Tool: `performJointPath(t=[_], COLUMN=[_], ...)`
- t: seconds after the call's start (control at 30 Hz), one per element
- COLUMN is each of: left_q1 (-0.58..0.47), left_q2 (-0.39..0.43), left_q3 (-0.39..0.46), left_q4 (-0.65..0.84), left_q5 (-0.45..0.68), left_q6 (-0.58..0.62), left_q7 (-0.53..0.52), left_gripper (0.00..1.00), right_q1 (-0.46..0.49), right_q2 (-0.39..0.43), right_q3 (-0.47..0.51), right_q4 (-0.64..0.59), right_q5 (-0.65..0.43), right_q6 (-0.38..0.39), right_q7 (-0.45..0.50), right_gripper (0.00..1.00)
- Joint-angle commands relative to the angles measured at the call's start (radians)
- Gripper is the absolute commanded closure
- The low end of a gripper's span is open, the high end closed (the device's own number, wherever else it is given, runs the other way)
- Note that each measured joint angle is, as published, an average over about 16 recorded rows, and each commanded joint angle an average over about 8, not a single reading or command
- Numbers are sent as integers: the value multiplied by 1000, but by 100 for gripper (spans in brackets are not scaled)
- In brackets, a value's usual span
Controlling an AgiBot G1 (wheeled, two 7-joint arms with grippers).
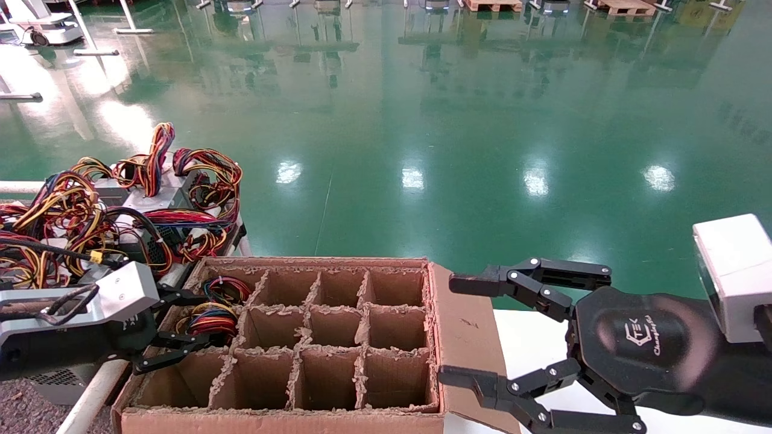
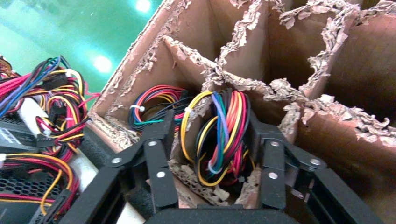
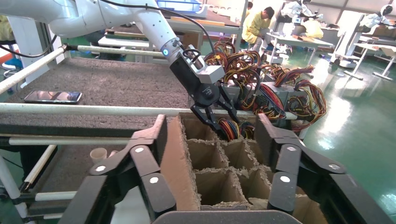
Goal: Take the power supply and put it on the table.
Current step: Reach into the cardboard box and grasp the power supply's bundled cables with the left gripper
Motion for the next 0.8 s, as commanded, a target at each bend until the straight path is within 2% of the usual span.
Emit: performJointPath(t=[0.03,0.8], left_q1=[7,92], left_q2=[1,-26], left_q3=[0,-38], left_q4=[-3,-16], left_q5=[-2,-71], left_q6=[-3,-57], left_q7=[-1,20], left_gripper=[100,100], right_q1=[0,0], right_q2=[0,0], right_q3=[0,0], right_q4=[0,0], right_q5=[0,0], right_q6=[0,0], right_q7=[0,0], right_gripper=[0,0])
